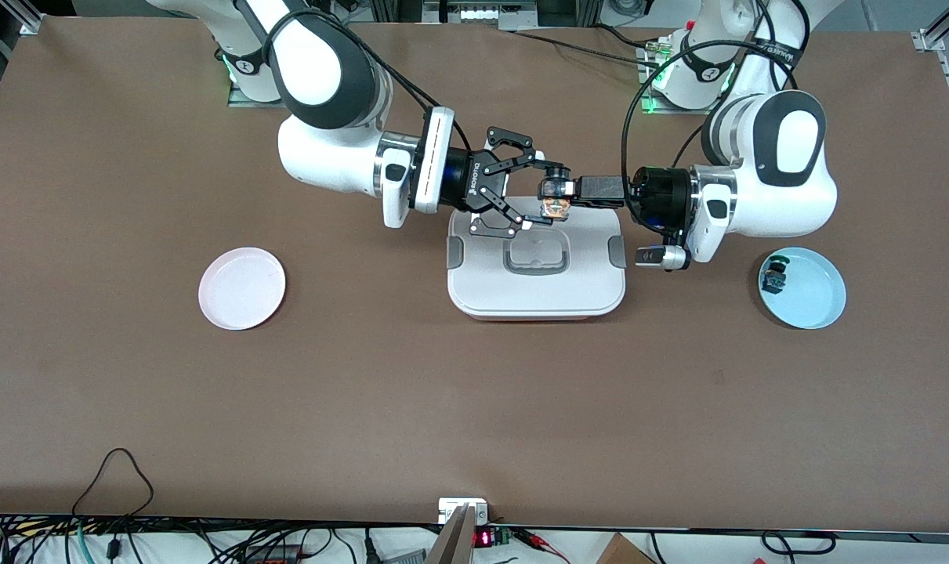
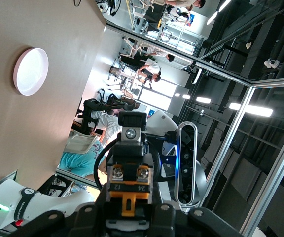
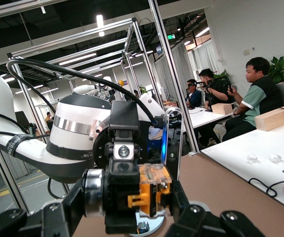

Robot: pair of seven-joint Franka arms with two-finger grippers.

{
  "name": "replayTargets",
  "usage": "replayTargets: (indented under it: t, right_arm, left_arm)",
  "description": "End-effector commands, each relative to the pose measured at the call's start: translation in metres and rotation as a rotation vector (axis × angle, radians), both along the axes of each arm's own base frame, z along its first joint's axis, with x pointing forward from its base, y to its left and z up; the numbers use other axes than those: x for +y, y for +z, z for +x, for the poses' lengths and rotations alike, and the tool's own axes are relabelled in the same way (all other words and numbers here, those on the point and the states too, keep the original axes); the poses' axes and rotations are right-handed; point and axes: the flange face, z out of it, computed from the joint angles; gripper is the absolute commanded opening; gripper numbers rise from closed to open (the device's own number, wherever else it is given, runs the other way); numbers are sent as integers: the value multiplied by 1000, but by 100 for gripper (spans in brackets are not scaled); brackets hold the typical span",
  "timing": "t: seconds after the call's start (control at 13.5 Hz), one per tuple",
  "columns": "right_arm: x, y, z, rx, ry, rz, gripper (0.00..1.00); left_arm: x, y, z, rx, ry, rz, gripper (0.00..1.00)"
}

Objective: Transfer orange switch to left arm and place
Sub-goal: 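Open the right gripper and withdraw while the left gripper pulls back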

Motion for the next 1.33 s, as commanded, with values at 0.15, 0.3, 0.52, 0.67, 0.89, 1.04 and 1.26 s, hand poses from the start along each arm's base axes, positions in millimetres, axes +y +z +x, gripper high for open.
replayTargets:
  t: [0.15, 0.3, 0.52, 0.67, 0.89, 1.04, 1.26]
  right_arm:
    - [-38, 29, 28, -22, -47, 7, 100]
    - [-69, 41, 41, -36, 0, 24, 100]
    - [-137, 53, 56, -67, 135, 0, 100]
    - [-189, 55, 62, -85, 229, -19, 100]
    - [-288, 64, 59, -97, 372, -44, 100]
    - [-349, 67, 54, -91, 432, -17, 100]
    - [-385, 77, 47, -95, 448, -15, 100]
  left_arm:
    - [-3, -2, -3, 7, 13, -16, 0]
    - [-2, -1, -3, 6, 15, -16, 0]
    - [6, -3, -2, 5, 21, -11, 0]
    - [12, -4, -1, 9, 17, -11, 0]
    - [21, -10, -3, 12, -1, 5, 0]
    - [35, -13, -2, -12, -29, 66, 0]
    - [56, -15, -2, -28, -77, 111, 0]
